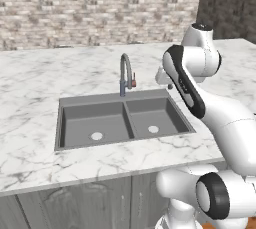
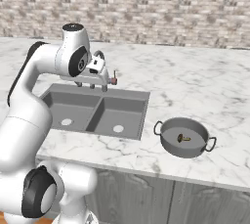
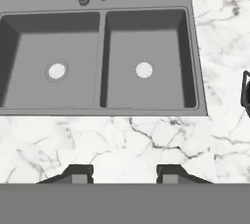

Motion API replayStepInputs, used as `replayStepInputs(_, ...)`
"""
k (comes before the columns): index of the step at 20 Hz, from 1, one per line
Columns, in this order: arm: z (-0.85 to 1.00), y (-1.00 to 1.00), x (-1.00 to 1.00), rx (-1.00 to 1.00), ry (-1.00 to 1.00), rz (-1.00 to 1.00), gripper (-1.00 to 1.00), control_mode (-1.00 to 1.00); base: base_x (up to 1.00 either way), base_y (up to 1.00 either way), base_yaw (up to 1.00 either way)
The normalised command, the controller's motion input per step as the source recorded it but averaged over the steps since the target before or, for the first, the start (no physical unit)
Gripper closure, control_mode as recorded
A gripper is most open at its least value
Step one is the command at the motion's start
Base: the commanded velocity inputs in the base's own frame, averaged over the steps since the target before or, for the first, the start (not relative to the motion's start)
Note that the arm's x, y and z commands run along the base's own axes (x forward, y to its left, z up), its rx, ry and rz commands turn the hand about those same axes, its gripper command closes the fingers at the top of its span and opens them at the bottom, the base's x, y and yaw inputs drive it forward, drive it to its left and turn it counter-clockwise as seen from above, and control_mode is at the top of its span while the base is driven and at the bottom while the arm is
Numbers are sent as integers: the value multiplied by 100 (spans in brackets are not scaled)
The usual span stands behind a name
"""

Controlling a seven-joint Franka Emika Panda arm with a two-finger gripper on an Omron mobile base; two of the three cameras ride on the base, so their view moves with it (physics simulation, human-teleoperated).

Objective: Dump the mushroom from the pot into the sink. Then turn on the water and wash the mushroom. Then turn off the water and put the mushroom back in the pot.

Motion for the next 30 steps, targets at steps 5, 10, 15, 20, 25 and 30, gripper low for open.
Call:
replayStepInputs(5, 0, -7, 0, 0, 0, -5, -100, -100, 0, 0, 0)
replayStepInputs(10, 0, -39, 0, 1, 1, -9, -100, -100, 0, 0, 0)
replayStepInputs(15, 0, -53, 0, 0, 4, -7, -100, -100, 0, 0, 0)
replayStepInputs(20, -1, -56, 0, 0, 6, -1, -100, -100, 0, 0, 0)
replayStepInputs(25, -10, -53, 0, 0, 8, 0, -100, -100, 0, 0, 0)
replayStepInputs(30, -20, -50, -4, 0, 8, 0, -100, -100, 0, 0, 0)
